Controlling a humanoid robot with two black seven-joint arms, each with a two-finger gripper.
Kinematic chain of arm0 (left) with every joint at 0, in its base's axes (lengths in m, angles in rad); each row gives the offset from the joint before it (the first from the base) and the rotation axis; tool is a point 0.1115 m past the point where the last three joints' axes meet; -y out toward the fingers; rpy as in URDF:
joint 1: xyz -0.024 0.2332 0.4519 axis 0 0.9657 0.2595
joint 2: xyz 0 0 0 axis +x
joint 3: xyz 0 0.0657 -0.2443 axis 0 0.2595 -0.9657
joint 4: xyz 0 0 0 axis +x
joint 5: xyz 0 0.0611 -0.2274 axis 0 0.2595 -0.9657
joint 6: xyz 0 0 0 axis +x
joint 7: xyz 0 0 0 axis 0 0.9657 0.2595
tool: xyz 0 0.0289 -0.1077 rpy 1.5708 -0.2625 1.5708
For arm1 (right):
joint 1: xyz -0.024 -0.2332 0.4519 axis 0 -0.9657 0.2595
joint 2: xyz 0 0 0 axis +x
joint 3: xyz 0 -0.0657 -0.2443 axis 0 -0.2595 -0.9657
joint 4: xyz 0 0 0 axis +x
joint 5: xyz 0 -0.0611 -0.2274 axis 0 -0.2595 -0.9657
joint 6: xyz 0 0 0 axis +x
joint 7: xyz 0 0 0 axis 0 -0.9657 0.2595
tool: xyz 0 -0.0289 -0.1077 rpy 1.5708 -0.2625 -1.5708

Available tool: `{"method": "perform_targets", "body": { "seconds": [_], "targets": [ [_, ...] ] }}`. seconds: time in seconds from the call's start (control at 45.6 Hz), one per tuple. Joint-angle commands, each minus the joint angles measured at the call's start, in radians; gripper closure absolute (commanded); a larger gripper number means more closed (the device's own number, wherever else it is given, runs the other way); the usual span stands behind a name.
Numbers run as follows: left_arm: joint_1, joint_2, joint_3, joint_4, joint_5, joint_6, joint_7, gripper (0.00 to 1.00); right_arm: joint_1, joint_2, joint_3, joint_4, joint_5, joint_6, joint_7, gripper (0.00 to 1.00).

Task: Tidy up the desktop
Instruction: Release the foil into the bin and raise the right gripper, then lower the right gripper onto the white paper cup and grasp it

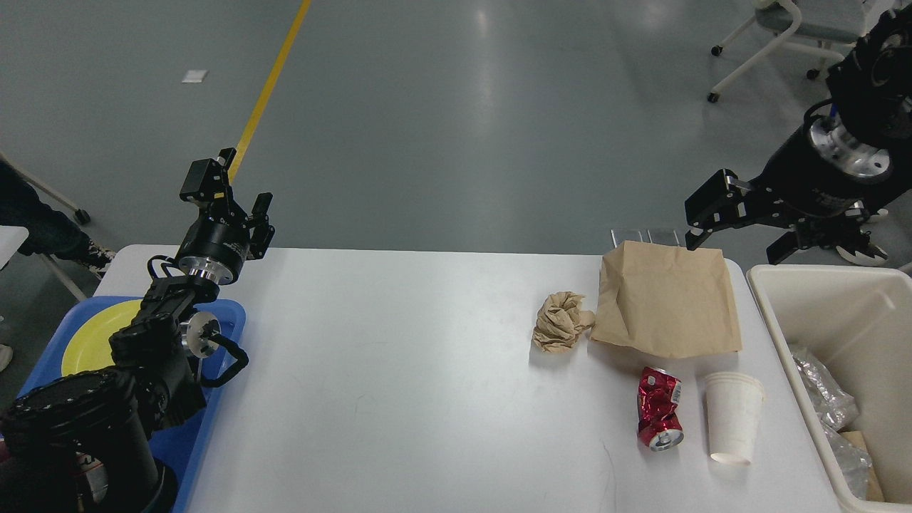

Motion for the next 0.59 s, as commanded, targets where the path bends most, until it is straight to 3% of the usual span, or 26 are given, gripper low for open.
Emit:
{"method": "perform_targets", "body": {
  "seconds": [0.0, 0.285, 0.46, 0.57],
  "targets": [
    [0.000, 0.000, 0.000, 0.000, 0.000, 0.000, 0.000, 0.04, -0.014, -0.007, 0.001, -0.002, -0.004, -0.012, -0.001, 0.00],
    [0.000, 0.000, 0.000, 0.000, 0.000, -0.001, 0.000, 0.04, -0.405, -0.058, 0.010, -0.012, -0.008, -0.404, -0.001, 0.00],
    [0.000, 0.000, 0.000, 0.000, 0.000, 0.000, 0.000, 0.04, -0.555, -0.035, 0.024, -0.016, -0.016, -0.556, -0.001, 0.00],
    [0.000, 0.000, 0.000, 0.000, 0.000, 0.000, 0.000, 0.04, -0.611, -0.012, 0.027, -0.021, -0.037, -0.592, 0.000, 0.00]
  ]
}}
